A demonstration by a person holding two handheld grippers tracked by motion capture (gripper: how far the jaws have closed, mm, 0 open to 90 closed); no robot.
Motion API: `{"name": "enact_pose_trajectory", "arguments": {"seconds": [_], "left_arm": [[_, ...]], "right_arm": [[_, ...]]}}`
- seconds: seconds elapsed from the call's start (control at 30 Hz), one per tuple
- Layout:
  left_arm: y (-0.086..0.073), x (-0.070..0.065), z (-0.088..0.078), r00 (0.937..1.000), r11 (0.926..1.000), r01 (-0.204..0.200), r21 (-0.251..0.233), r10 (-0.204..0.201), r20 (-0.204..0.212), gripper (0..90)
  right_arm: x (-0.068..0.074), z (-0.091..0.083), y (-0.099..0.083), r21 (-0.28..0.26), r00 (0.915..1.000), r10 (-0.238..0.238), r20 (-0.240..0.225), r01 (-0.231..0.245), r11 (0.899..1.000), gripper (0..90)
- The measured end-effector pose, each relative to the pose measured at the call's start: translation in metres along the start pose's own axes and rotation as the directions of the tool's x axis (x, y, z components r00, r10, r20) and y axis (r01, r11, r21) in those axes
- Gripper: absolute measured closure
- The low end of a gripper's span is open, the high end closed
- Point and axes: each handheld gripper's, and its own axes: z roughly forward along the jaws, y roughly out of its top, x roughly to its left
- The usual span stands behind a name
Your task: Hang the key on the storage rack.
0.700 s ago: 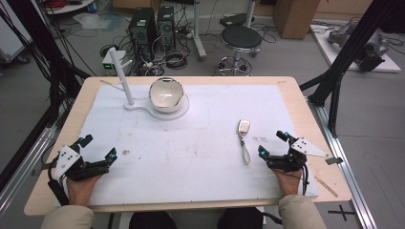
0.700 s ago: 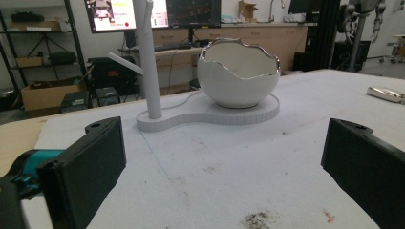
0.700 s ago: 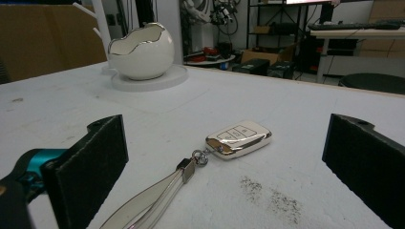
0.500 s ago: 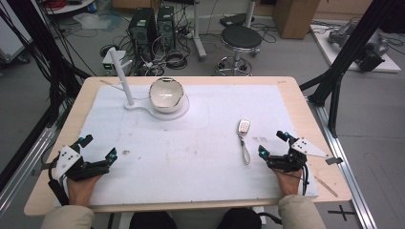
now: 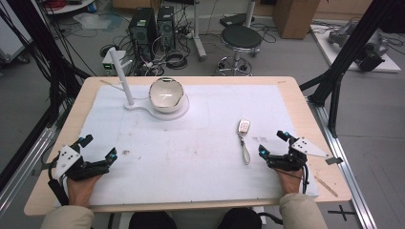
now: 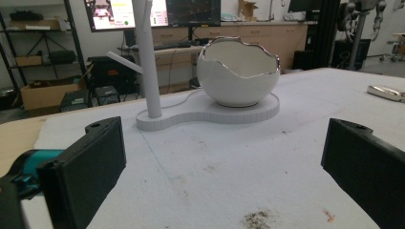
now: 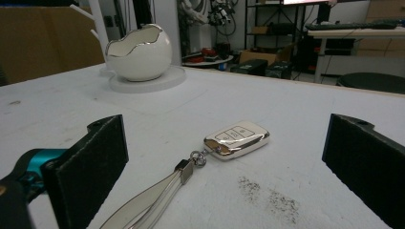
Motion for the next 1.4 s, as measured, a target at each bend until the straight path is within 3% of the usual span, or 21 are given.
{"name": "enact_pose_trajectory", "arguments": {"seconds": [0.1, 0.13, 0.4, 0.53, 0.6, 0.67, 0.77, 0.83, 0.9, 0.93, 0.97, 1.1, 1.23, 1.3, 1.4], "left_arm": [[0.0, 0.0, 0.001, 1.0, 1.0, 0.001, 0.003, -0.001, -0.001, 1.7], [0.0, 0.0, 0.001, 1.0, 1.0, 0.002, 0.005, -0.002, -0.001, 1.7], [0.0, 0.0, 0.001, 1.0, 1.0, -0.001, 0.007, 0.001, -0.001, 1.7], [0.0, 0.0, 0.001, 1.0, 1.0, -0.001, 0.009, 0.001, 0.001, 1.7], [0.0, 0.0, 0.001, 1.0, 1.0, -0.002, 0.008, 0.002, 0.0, 1.7], [0.0, 0.0, 0.001, 1.0, 1.0, -0.002, 0.01, 0.002, 0.0, 1.7], [0.0, 0.0, 0.001, 1.0, 0.9999, -0.005, 0.011, 0.005, 0.001, 1.7], [0.0, 0.0, 0.001, 1.0, 1.0, -0.001, 0.008, 0.001, 0.0, 1.7], [0.0, 0.0, 0.001, 1.0, 1.0, 0.0, 0.007, 0.0, 0.0, 1.7], [0.0, 0.0, 0.001, 1.0, 1.0, 0.0, 0.007, 0.0, 0.0, 1.7], [0.0, 0.0, 0.001, 1.0, 1.0, -0.001, 0.009, 0.001, 0.0, 1.7], [0.0, 0.0, 0.001, 1.0, 1.0, -0.001, 0.009, 0.001, 0.0, 1.7], [0.0, 0.0, 0.001, 1.0, 0.9999, -0.003, 0.013, 0.003, 0.0, 1.7], [0.0, 0.0, 0.001, 1.0, 0.9999, -0.004, 0.012, 0.004, 0.001, 1.7], [0.0, 0.0, 0.001, 1.0, 0.9999, -0.005, 0.013, 0.005, 0.001, 1.7]], "right_arm": [[-0.002, 0.0, 0.005, 0.018, 0.9973, 0.073, -0.005, -0.073, 0.997, 0.7], [0.0, -0.001, 0.009, 0.014, 0.9975, 0.071, -0.002, -0.071, 0.997, 0.7], [0.014, 0.004, 0.059, 0.121, 0.9997, -0.01, 0.021, 0.008, 0.993, 0.7], [0.021, 0.012, 0.075, 0.19, 0.9992, -0.04, 0.01, 0.037, 0.981, 0.7], [0.023, 0.017, 0.08, 0.235, 0.9988, -0.048, 0.001, 0.047, 0.971, 0.7], [0.026, 0.023, 0.085, 0.304, 0.9986, -0.052, -0.006, 0.052, 0.951, 0.7], [0.031, 0.033, 0.093, 0.418, 0.9972, -0.074, -0.009, 0.071, 0.906, 0.7], [0.034, 0.038, 0.097, 0.457, 0.9951, -0.098, -0.009, 0.092, 0.885, 0.7], [0.037, 0.043, 0.101, 0.488, 0.9951, -0.099, -0.011, 0.092, 0.868, 0.7], [0.037, 0.043, 0.101, 0.488, 0.9951, -0.099, -0.011, 0.092, 0.868, 0.7], [0.04, 0.049, 0.102, 0.525, 0.9941, -0.107, -0.014, 0.099, 0.845, 0.7], [0.047, 0.06, 0.099, 0.59, 0.9921, -0.125, -0.013, 0.108, 0.801, 0.7], [0.049, 0.072, 0.092, 0.665, 0.992, -0.124, -0.024, 0.108, 0.739, 0.7], [0.051, 0.078, 0.088, 0.705, 0.9912, -0.131, -0.021, 0.108, 0.701, 0.7], [0.052, 0.084, 0.083, 0.739, 0.992, -0.125, -0.022, 0.1, 0.666, 0.7]]}}
